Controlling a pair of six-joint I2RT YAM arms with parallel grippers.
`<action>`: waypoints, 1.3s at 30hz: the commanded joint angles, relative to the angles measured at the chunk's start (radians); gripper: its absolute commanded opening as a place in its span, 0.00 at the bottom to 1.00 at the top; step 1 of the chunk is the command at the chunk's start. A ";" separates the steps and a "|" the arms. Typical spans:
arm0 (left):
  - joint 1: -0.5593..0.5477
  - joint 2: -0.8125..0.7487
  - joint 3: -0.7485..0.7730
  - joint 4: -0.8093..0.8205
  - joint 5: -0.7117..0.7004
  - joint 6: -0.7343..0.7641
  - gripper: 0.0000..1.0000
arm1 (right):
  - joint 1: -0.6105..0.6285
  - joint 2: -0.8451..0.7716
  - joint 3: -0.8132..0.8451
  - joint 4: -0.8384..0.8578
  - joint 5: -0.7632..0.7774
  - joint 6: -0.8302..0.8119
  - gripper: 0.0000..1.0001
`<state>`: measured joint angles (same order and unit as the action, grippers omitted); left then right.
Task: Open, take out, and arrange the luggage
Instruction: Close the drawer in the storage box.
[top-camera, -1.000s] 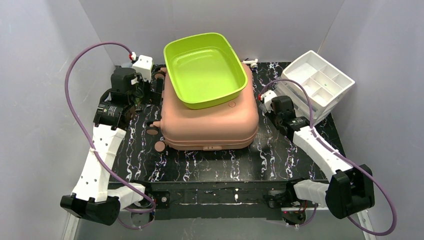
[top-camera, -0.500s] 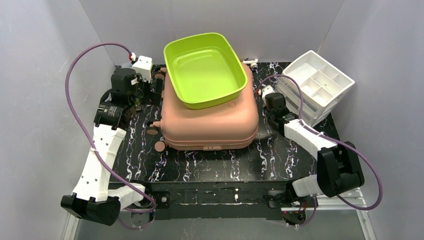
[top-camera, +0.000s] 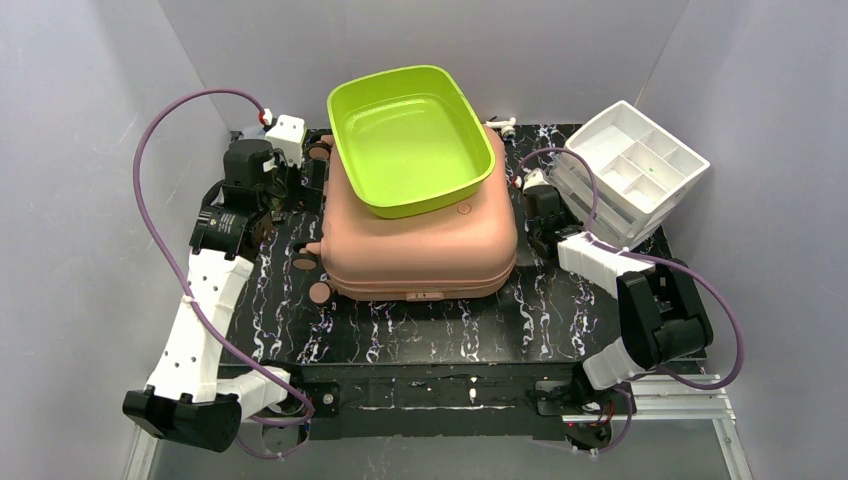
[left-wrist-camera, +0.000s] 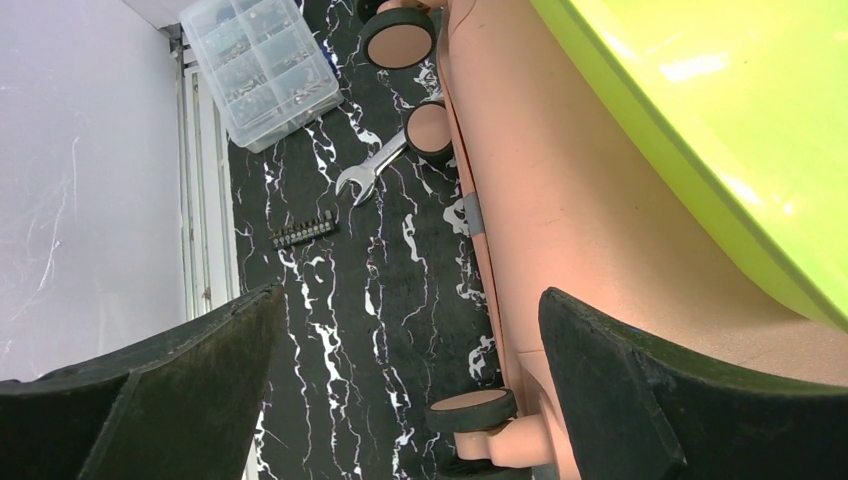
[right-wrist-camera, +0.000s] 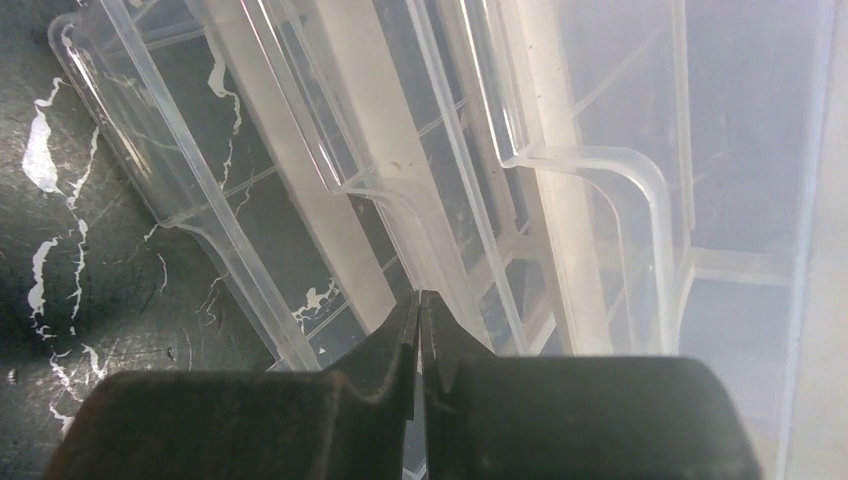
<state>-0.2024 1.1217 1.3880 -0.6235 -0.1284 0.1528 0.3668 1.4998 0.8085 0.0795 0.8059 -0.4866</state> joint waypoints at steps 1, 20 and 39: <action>0.011 -0.035 -0.012 0.018 0.013 -0.008 0.98 | -0.006 0.012 0.033 0.089 0.067 -0.009 0.11; 0.041 -0.058 -0.027 0.021 0.058 -0.028 0.98 | -0.062 -0.055 0.069 -0.280 -0.531 0.134 0.08; 0.067 -0.043 -0.020 0.016 0.087 -0.044 0.98 | -0.074 0.063 -0.027 0.004 -0.175 0.032 0.03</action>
<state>-0.1436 1.0832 1.3670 -0.6079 -0.0547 0.1188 0.2974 1.5192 0.7914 -0.0509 0.4965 -0.4210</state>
